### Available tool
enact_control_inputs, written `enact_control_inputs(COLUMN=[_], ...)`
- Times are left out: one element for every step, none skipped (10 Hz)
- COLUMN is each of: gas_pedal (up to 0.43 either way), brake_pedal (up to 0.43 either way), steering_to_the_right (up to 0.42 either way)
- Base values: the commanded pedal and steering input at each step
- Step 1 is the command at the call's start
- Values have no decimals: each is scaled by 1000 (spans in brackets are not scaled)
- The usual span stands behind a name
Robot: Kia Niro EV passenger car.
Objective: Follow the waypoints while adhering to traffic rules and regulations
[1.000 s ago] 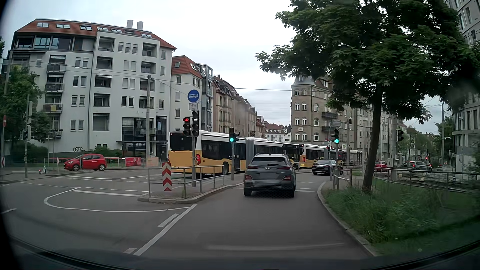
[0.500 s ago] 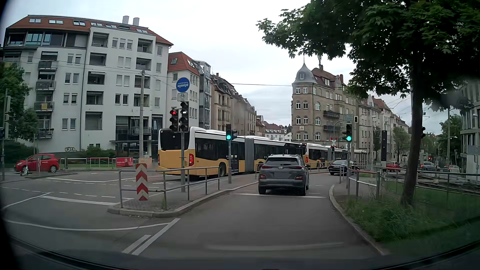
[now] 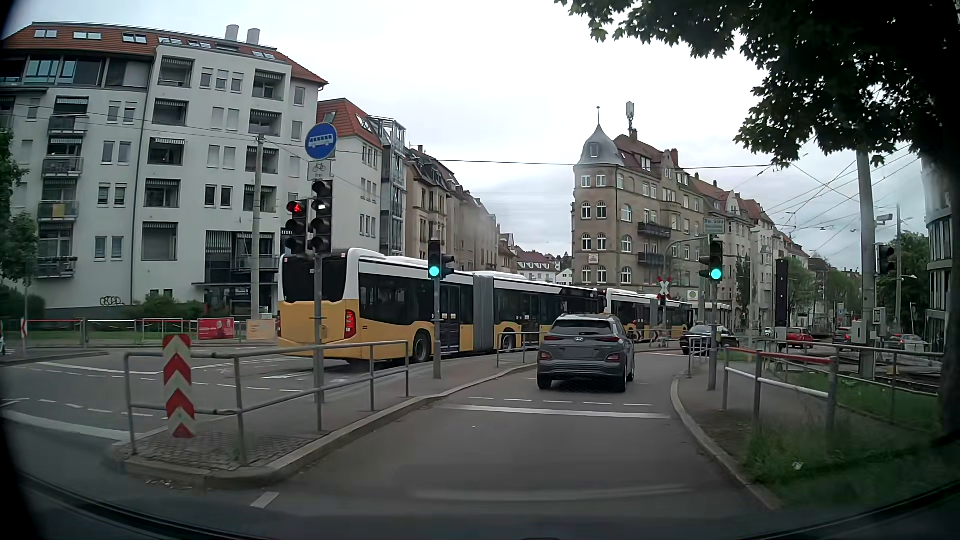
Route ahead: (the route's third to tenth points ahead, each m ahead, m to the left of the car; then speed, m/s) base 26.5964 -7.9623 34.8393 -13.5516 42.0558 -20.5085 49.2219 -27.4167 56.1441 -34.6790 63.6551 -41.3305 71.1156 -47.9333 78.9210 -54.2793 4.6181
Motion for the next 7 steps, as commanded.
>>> enact_control_inputs(gas_pedal=[59, 59, 59, 59, 59, 59, 59], brake_pedal=[0, 0, 0, 0, 0, 0, 0], steering_to_the_right=[61, 64, 65, 66, 65, 65, 68])
